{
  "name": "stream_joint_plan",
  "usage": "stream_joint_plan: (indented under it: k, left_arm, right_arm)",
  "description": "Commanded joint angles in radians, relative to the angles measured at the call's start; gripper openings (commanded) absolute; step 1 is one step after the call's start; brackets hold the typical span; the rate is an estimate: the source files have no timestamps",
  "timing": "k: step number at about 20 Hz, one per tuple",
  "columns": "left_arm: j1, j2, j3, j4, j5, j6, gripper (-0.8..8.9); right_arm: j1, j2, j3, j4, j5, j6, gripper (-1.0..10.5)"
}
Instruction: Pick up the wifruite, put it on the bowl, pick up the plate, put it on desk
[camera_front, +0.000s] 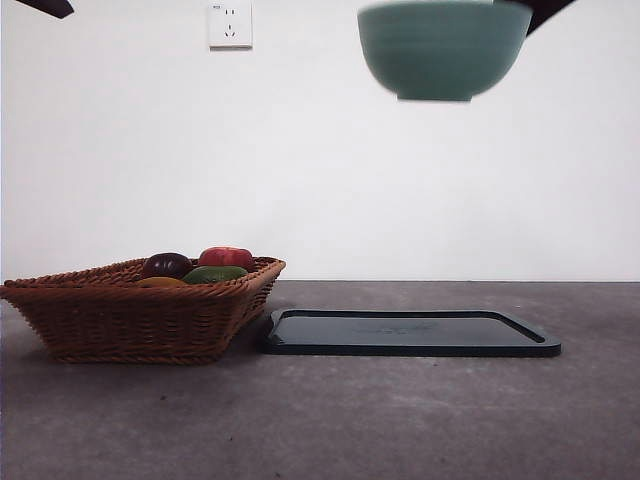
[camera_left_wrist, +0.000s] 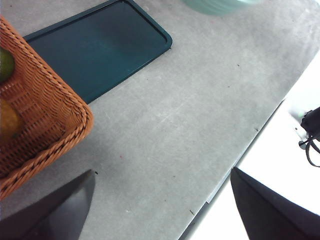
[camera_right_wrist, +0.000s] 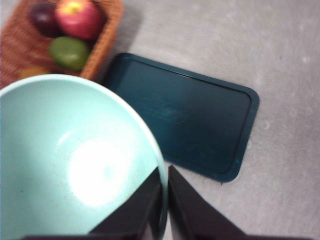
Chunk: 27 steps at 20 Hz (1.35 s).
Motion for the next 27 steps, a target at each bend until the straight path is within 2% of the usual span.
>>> stream_joint_plan:
  k: [1,5,10,18,24,25,27]
  left_arm:
    - [-0.007,0.005,0.011,-0.007,0.002,0.008,4.33]
    - [-0.007,0.005,0.011,-0.011,0.002,0.008,4.33]
    - [-0.006,0.005,0.011,-0.011,0.002,0.008,4.33]
    - [-0.006,0.005,0.011,-0.011,0.002,0.008,4.33]
    - [-0.006,0.005,0.011,-0.011,0.002,0.008,4.33]
    - [-0.006,0.005,0.011,-0.011,0.002,0.008,4.33]
    - [-0.006,0.005,0.011,-0.011,0.002,0.008,4.33]
  right_arm:
    - [0.055,-0.044,-0.098,0.037,0.005,0.02,0.1]
    - [0.131,-0.083,-0.299,0.157,0.027,0.075,0.1]
    - [0.159,-0.02,-0.482,0.35,0.021,0.102,0.1]
    - [0.176,0.185,-0.521,0.456,-0.011,0.104,0.1]
    - [0.183,0.211,-0.521,0.448,0.007,0.106,0.1]
    - [0.183,0.211,-0.521,0.447,0.008,0.111,0.2]
    - [0.183,0.211,-0.521,0.442,0.008,0.126,1.5]
